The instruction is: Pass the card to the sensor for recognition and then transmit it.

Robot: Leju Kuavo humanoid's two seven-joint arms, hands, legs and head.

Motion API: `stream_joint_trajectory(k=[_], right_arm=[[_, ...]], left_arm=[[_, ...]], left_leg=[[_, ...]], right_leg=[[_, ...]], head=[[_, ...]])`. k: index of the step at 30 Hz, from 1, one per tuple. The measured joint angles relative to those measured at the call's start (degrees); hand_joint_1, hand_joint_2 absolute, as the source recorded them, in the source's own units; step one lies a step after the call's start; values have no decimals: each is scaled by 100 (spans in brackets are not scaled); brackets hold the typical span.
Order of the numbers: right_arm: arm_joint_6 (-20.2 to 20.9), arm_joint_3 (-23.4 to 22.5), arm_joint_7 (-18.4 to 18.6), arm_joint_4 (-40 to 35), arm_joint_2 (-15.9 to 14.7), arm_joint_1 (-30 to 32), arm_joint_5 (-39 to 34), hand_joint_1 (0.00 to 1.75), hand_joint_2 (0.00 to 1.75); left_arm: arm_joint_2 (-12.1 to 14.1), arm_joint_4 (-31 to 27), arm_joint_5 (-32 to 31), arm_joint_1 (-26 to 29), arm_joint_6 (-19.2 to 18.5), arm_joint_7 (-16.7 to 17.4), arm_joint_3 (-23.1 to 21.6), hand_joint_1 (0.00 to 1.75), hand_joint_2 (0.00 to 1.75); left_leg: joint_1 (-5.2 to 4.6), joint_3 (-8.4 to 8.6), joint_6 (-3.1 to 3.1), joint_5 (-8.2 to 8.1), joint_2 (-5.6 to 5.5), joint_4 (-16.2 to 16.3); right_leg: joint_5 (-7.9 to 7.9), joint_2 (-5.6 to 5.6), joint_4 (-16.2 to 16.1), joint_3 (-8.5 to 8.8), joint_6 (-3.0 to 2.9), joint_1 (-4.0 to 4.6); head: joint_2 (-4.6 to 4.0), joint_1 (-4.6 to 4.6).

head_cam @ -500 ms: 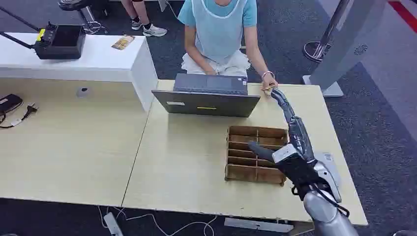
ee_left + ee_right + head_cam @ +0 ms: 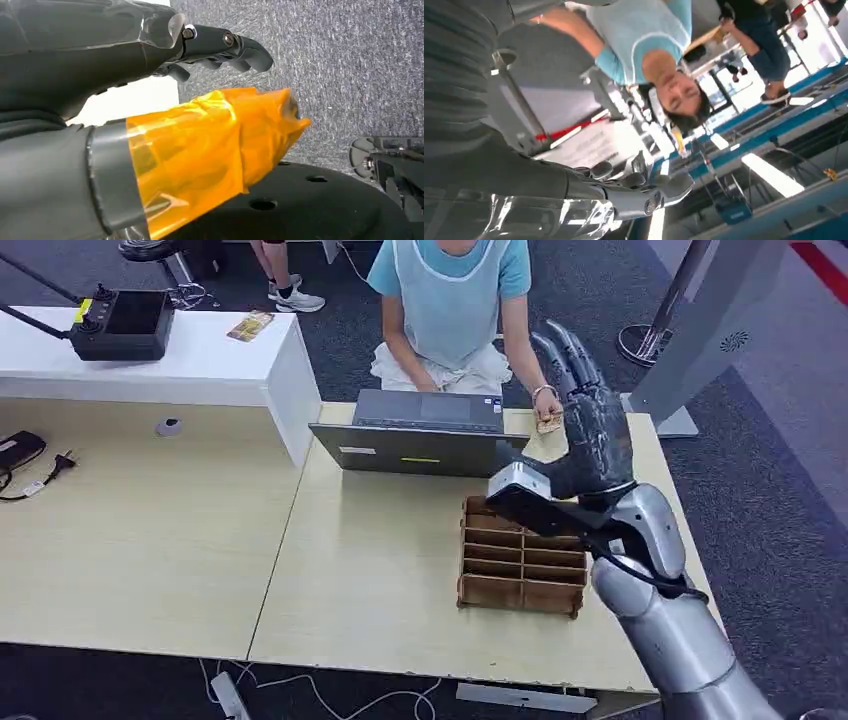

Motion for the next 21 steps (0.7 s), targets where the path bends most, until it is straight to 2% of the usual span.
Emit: stream_joint_trajectory(k=[5,14,21], right_arm=[[-7,151,182,390,96,-715,388,0,175],[127,293,477,1293,295,-1652,705,0,175],[179,372,748,2380,481,-2341,1250,0,175]], left_arm=[[18,0,-83,-6,-50,0,-44,0,0],[48,0,-192,-12,-101,0,-171,0,0],[76,0,-310,-14,-151,-11,-286,0,0]], left_leg=[[1,1,0,1,-1,0],[1,0,0,1,-2,0],[1,0,-2,5,-3,0]], right_leg=[[0,-1,1,0,0,1],[1,-2,2,0,0,1],[2,-1,2,0,-1,1]], head=[[0,0],[0,2],[0,2]])
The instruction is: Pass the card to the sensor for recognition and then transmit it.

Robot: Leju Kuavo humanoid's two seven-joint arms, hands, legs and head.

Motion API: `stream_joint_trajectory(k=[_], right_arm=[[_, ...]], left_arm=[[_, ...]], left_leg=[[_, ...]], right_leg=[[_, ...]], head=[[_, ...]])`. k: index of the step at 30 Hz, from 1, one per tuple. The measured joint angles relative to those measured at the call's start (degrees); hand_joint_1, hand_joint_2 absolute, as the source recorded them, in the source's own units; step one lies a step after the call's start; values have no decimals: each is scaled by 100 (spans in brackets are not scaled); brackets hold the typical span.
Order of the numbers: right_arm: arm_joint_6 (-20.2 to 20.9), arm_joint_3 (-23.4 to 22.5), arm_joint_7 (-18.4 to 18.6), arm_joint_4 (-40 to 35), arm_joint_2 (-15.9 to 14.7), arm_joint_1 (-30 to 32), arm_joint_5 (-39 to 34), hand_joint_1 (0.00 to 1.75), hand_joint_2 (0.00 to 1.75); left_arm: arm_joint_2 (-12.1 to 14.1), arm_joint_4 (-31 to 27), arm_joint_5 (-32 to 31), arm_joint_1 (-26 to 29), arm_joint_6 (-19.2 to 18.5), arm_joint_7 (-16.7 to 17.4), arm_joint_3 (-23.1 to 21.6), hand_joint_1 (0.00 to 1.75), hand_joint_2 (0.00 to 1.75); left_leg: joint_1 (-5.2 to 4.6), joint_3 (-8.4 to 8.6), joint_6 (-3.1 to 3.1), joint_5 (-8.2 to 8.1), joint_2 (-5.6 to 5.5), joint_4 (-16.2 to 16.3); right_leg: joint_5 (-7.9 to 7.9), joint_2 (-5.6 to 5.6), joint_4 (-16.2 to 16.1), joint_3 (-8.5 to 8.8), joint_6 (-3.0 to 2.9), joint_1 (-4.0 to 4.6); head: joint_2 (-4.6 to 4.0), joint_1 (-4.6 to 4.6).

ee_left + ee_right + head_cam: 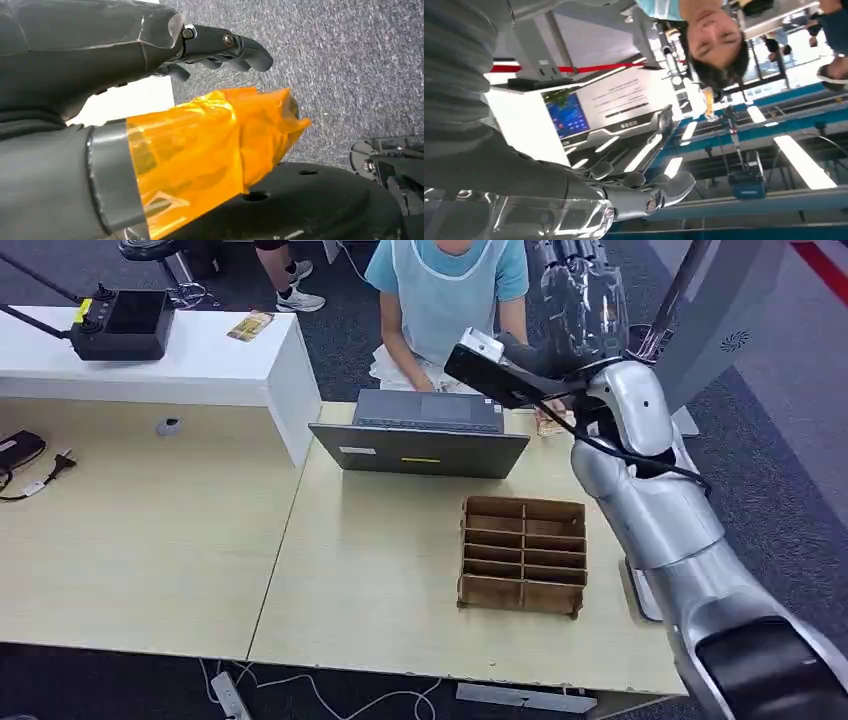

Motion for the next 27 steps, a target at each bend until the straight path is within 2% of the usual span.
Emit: stream_joint_trajectory(k=[14,27], right_arm=[[177,193,190,2068,369,-915,508,0,175],[122,127,293,3232,437,-1138,471,0,175]], left_arm=[[9,0,-175,-3,-17,2,-190,0,0],[9,0,-188,-1,-46,7,-282,0,0]], left_leg=[[1,0,0,1,-1,0],[0,2,0,1,0,1]], right_leg=[[2,-1,1,0,0,1],[3,1,1,-1,2,0]], head=[[0,0],[0,0]])
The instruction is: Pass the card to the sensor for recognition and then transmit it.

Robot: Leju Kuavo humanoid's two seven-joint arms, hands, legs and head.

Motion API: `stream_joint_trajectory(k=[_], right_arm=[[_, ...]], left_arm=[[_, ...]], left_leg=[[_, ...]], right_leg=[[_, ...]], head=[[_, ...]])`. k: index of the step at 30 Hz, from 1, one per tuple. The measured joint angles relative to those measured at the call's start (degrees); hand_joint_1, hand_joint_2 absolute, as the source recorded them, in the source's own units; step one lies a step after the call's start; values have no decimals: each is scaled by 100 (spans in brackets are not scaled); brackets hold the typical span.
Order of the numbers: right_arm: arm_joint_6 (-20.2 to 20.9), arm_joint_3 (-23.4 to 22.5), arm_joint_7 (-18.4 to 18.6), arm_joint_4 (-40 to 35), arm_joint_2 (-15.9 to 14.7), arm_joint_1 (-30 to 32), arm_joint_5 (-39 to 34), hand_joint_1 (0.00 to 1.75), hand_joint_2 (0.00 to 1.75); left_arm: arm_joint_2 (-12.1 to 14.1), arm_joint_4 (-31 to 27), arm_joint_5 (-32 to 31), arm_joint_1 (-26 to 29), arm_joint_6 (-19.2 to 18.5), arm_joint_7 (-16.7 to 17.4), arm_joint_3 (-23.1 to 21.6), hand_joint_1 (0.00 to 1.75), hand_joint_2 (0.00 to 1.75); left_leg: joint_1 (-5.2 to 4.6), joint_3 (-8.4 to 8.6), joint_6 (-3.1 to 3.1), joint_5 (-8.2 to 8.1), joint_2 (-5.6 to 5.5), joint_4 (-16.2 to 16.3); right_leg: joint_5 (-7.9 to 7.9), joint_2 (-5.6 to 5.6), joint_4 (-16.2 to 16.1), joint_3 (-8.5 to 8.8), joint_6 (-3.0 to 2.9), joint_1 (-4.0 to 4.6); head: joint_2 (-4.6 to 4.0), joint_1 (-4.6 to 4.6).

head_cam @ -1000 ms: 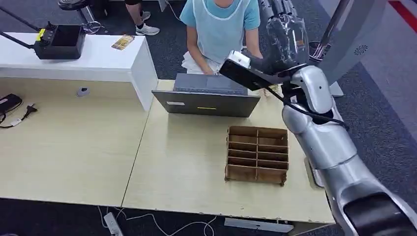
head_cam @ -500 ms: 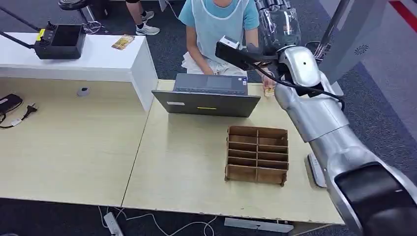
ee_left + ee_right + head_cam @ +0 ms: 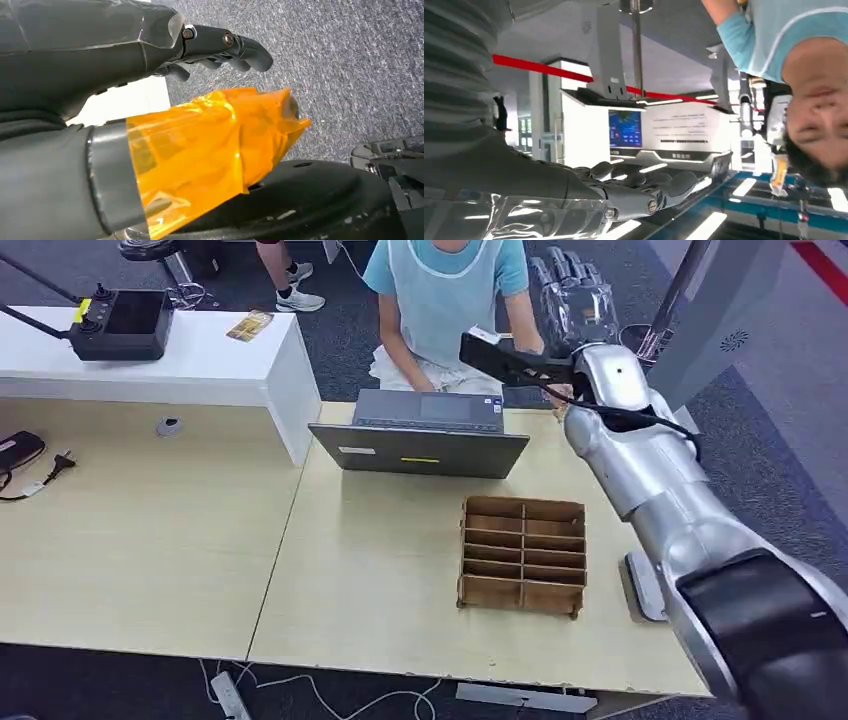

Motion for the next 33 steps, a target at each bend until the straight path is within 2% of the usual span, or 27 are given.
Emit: stream_joint_trajectory(k=[28,29,30,33], right_arm=[[-4,-304,94,588,0,-65,-46,0,175],[-7,-317,96,599,0,-65,-46,106,175],[-9,-332,96,605,0,-64,-44,175,175],[-26,-363,96,616,0,-62,-35,175,175]], left_arm=[[-7,0,39,0,-4,4,-2,0,0],[-7,0,39,0,-4,4,-4,0,0],[-7,0,39,0,-4,7,-2,0,0],[-7,0,39,2,-4,22,-2,0,0]], left_leg=[[0,1,0,0,1,0],[0,1,0,0,1,0],[0,1,0,0,1,0],[0,1,0,0,1,0]], right_leg=[[0,1,0,-2,0,0],[0,1,0,-2,0,0],[0,1,0,-2,0,0],[0,1,0,-2,0,0]], head=[[0,-2],[0,0],[0,0],[0,-2]])
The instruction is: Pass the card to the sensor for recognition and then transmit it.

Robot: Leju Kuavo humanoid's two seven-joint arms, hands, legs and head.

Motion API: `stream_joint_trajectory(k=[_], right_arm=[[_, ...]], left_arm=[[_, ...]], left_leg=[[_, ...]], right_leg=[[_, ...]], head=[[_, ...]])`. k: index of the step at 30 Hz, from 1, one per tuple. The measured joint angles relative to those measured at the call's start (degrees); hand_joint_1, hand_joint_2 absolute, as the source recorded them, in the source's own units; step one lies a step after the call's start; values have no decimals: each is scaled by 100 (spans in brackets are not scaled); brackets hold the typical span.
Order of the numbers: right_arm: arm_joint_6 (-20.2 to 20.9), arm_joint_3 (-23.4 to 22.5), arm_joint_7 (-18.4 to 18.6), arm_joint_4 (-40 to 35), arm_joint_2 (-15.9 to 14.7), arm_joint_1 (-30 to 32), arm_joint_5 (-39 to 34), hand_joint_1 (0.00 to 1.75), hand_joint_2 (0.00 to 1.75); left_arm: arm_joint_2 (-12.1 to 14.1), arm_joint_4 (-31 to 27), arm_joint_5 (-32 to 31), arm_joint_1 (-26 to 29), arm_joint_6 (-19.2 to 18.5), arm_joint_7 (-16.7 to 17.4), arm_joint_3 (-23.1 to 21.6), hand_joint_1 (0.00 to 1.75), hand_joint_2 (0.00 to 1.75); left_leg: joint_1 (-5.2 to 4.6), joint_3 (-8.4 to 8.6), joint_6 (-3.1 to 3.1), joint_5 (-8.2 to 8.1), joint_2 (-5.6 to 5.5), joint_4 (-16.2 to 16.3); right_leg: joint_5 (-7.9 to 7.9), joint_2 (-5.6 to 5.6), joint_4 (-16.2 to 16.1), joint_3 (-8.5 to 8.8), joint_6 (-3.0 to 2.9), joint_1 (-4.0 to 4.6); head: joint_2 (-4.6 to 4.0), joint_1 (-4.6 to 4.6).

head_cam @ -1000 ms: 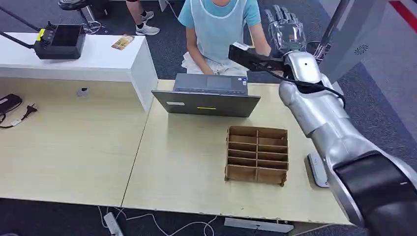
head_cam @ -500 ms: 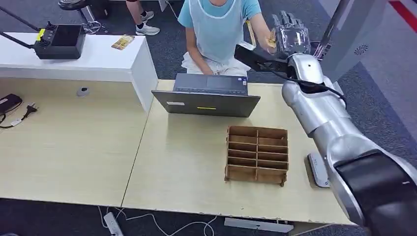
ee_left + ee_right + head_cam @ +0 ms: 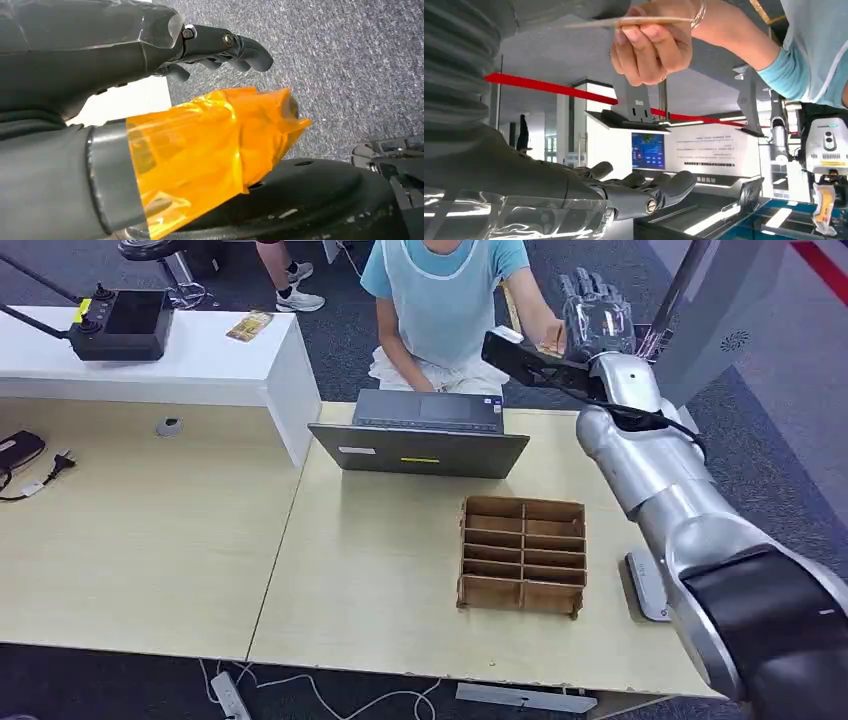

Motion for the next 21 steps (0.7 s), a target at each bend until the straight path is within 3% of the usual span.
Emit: stream_joint_trajectory(k=[21], right_arm=[[-124,-160,-52,0,0,52,57,175,175]], left_arm=[[-2,0,2,0,4,0,0,0,0]], left_leg=[[0,0,0,0,0,0]], right_leg=[[0,0,0,0,0,0]], head=[[0,2]])
